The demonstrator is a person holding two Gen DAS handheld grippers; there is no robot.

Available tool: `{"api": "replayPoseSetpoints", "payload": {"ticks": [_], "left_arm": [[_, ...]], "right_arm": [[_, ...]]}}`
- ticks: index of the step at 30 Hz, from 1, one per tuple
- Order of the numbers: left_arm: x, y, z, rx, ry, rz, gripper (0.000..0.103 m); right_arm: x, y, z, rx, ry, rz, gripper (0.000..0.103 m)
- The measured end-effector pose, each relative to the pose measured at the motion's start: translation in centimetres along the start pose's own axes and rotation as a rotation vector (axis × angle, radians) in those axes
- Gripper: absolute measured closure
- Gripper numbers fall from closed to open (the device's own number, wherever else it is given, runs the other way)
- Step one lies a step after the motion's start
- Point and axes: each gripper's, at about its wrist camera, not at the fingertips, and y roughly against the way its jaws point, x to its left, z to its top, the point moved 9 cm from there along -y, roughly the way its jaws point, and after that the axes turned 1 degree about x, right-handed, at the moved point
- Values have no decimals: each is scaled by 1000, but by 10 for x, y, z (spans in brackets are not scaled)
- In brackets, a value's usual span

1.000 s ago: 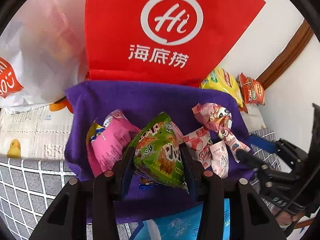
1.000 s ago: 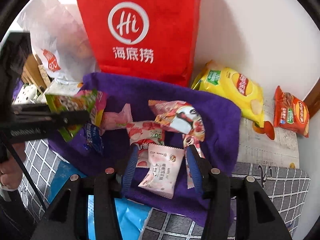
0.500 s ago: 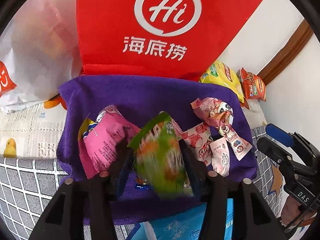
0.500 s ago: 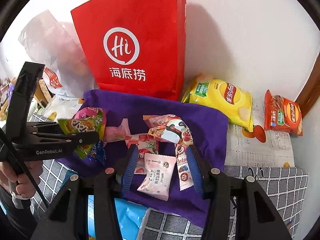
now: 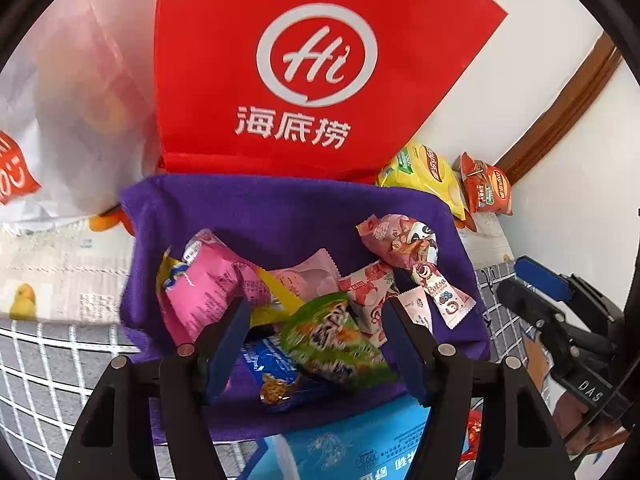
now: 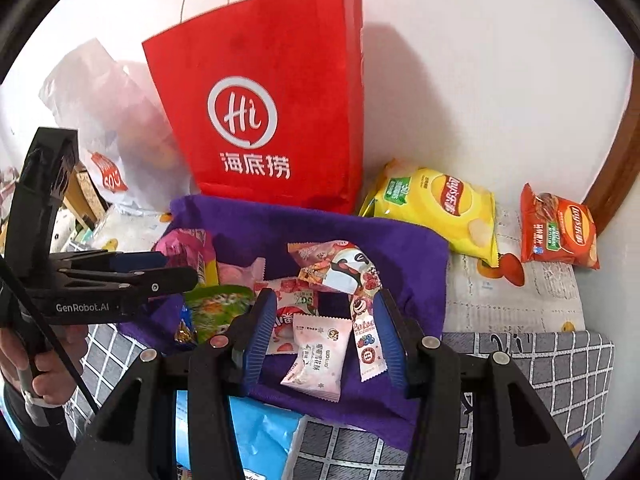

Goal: Organize snacks
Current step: 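Withdraw the left tool from the towel while the right grasps the red candy packet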

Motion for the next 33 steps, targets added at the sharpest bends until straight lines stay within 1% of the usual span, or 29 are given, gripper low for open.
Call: {"api": "replayPoseSetpoints", "payload": {"ticks": [4, 7, 11, 12, 14, 17, 20, 23, 26, 28, 31, 32, 33], "left_arm": [[0, 15, 2, -33, -15, 28, 37], [-4, 27, 4, -54, -31, 30, 37], [-11, 39, 1, -57, -60, 38, 37], [-11, 43, 1, -63, -71, 44, 37], [-11, 54, 4, -92, -75, 56, 37], [-11, 66, 5, -115, -65, 43, 37], [-16, 74, 6, -128, -72, 27, 37], [-24, 74, 4, -130, -90, 25, 37], [-31, 75, 2, -129, -111, 21, 37], [-34, 77, 1, -135, -118, 22, 37], [-36, 80, 1, -140, -121, 19, 37], [-36, 79, 1, -140, -121, 19, 37], [-37, 79, 1, -140, -121, 19, 37]], "right_arm": [[-5, 15, -5, -28, -35, -22, 53], [-10, 24, -26, -6, -66, -27, 53], [-24, 29, -70, 54, -125, -58, 53], [-27, 30, -78, 65, -137, -65, 53], [-34, 31, -107, 102, -181, -78, 53], [-40, 30, -141, 152, -232, -102, 53], [-41, 33, -173, 175, -263, -128, 53], [-41, 37, -194, 176, -317, -116, 53], [-39, 35, -208, 171, -365, -96, 53], [-39, 28, -216, 186, -396, -94, 53], [-34, 18, -216, 180, -423, -60, 53], [-33, 15, -216, 178, -418, -64, 53], [-33, 10, -216, 183, -400, -91, 53]]}}
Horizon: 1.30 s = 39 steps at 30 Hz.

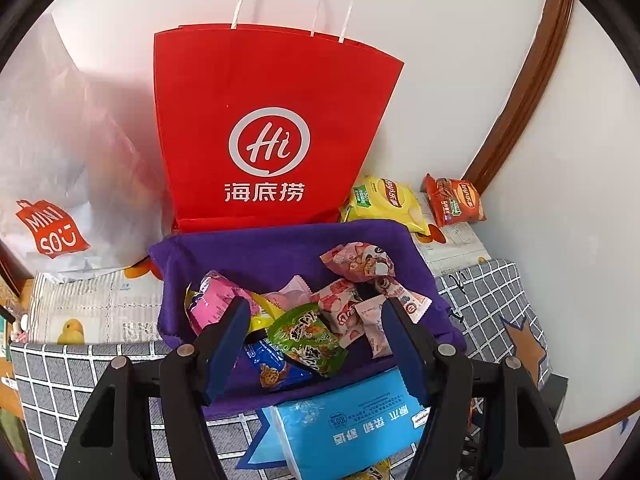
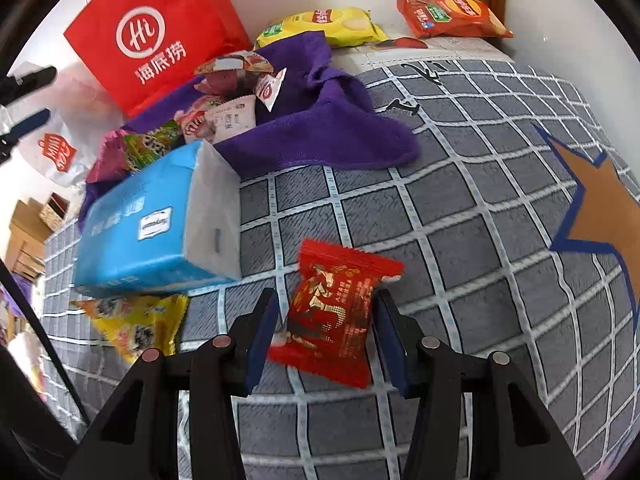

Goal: Organize snacks
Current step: 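Withdraw the left tool from the towel while the right grasps the red candy packet, then move the left tool to the yellow snack bag by the tissue box while the right holds the red packet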

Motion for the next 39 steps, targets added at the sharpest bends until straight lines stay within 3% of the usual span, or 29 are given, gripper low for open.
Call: {"api": "replayPoseSetpoints", "payload": {"ticks": [2, 3, 9, 13, 18, 22, 28, 35, 39], "left_arm": [[-1, -1, 0, 2, -3, 2, 37], [-1, -2, -1, 5, -6, 5, 37], [-4, -5, -2, 7, -22, 14, 37], [-7, -4, -2, -1, -21, 18, 37], [-12, -5, -3, -3, -14, 18, 37], [-21, -6, -7, 6, -26, 12, 37], [-26, 6, -10, -20, -56, 64, 37], [-21, 16, -52, 13, -52, 92, 37], [-9, 22, -93, 43, -20, 84, 37]], "right_arm": [[3, -3, 2, -20, 37, -45, 56], [5, -3, 2, -29, 66, -70, 63], [8, 0, -8, -137, 201, -96, 64], [10, 2, -12, -225, 221, -126, 64], [4, 1, -9, -217, 179, -60, 62], [8, 0, -10, -216, 190, -79, 62], [8, 1, -10, -212, 184, -71, 62], [7, 3, -11, -214, 175, -55, 62], [5, 6, -12, -220, 160, -50, 63]]}}
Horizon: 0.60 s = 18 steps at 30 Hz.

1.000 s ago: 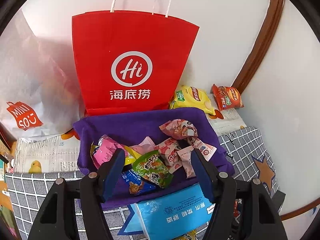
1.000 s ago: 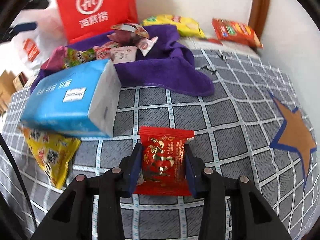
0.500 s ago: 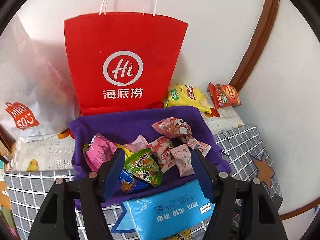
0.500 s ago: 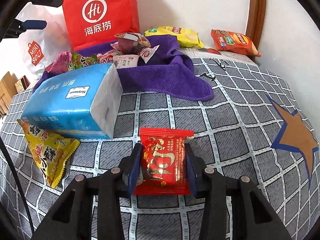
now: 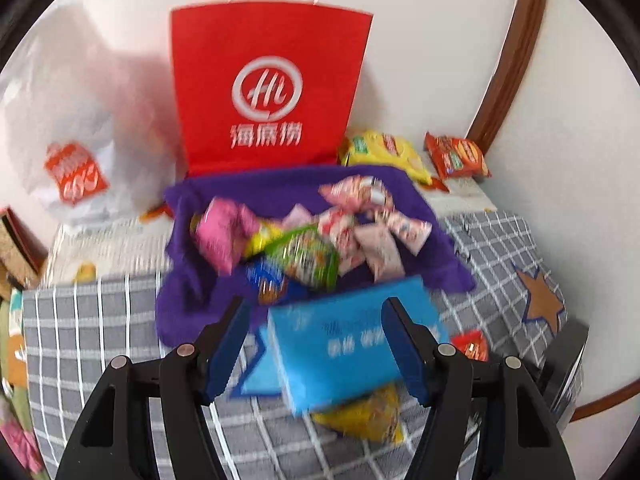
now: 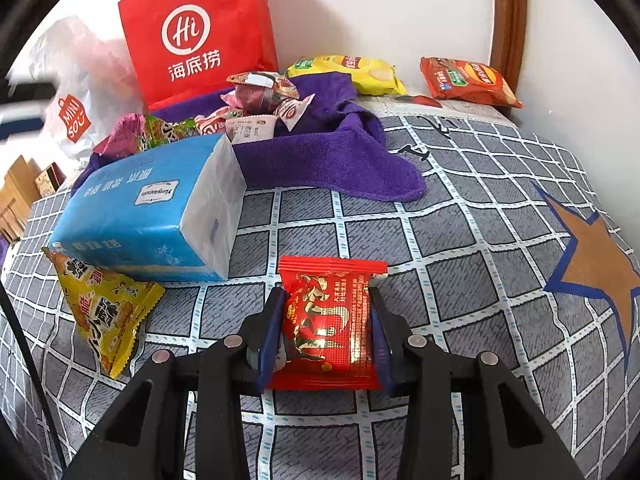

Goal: Organize snacks
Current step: 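Move the left tool to the yellow snack bag by the tissue box while the right holds the red packet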

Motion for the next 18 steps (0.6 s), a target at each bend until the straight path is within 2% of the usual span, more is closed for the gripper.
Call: {"api": "replayPoseSetpoints", "payload": {"ticks": [3, 7, 10, 16, 18], "left_arm": [[3, 0, -30, 27, 16, -23, 37], [-5, -5, -69, 67, -4, -57, 37], [-14, -16, -97, 121, 23, -116, 37], [-19, -29, -122, 136, 70, -123, 37], [-16, -38, -131, 152, 79, -91, 37]], "right_arm": [[3, 10, -8, 2, 43, -35, 64], [7, 35, -19, -10, 41, 30, 63], [5, 47, -22, -20, 28, 21, 63], [3, 60, -30, -21, -7, 30, 63], [2, 63, -35, -19, -4, 22, 63]]}}
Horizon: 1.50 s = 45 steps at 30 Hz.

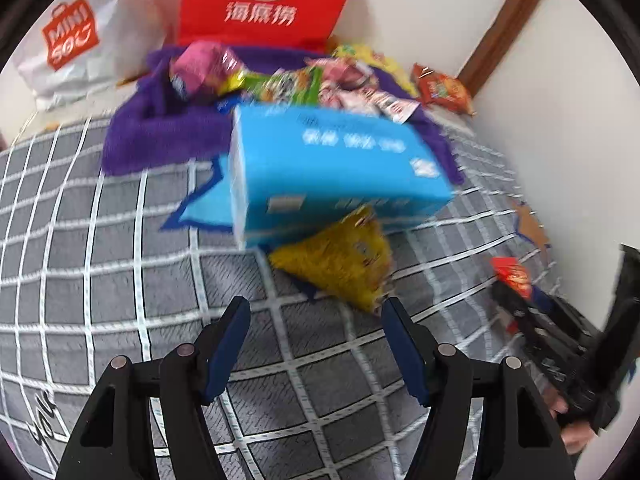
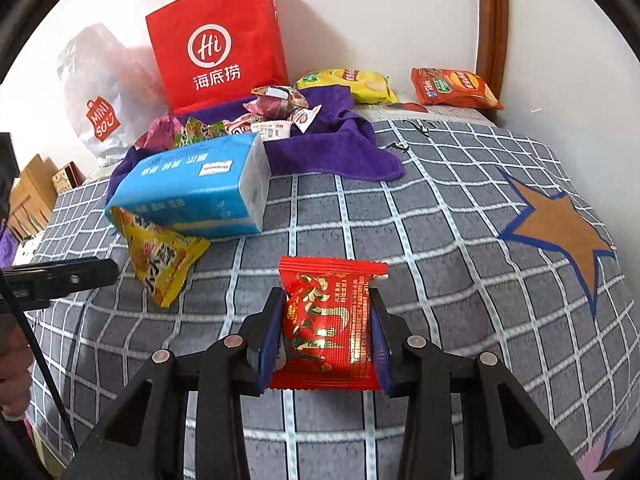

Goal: Organize snacks
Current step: 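Move the left tool to the yellow snack bag by the tissue box while the right holds the red packet, then grasp the yellow snack bag with the left tool while the right holds the red packet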

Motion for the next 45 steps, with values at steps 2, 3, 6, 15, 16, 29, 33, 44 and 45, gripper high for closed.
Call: {"api": "replayPoseSetpoints", "payload": {"ticks": [2, 3, 6, 15, 16, 29, 33, 44, 45], "left_arm": [[5, -9, -6, 18, 12, 22, 37], [5, -10, -6, 7, 15, 20, 35], [4, -9, -8, -21, 27, -2, 33], [-4, -13, -9, -41, -15, 40, 26], [-5, -13, -9, -39, -14, 40, 26], [-10, -17, 5, -49, 43, -28, 25], [-12, -20, 11, -48, 57, -37, 25], [-19, -29, 22, -59, 73, -33, 25], [-19, -30, 23, -61, 78, -35, 25]], "right_arm": [[-1, 3, -5, 4, 0, 2, 63], [-1, 3, -8, 4, -2, 1, 63], [-4, 5, -14, 10, -8, -2, 63], [-6, 0, -23, 33, -19, -1, 63], [-5, 0, -23, 32, -14, -1, 63], [-5, -5, -19, 34, -11, 11, 63], [-6, -7, -18, 34, -13, 14, 63], [-9, -14, -17, 27, -2, 10, 63], [-9, -14, -17, 25, 2, 8, 63]]}}
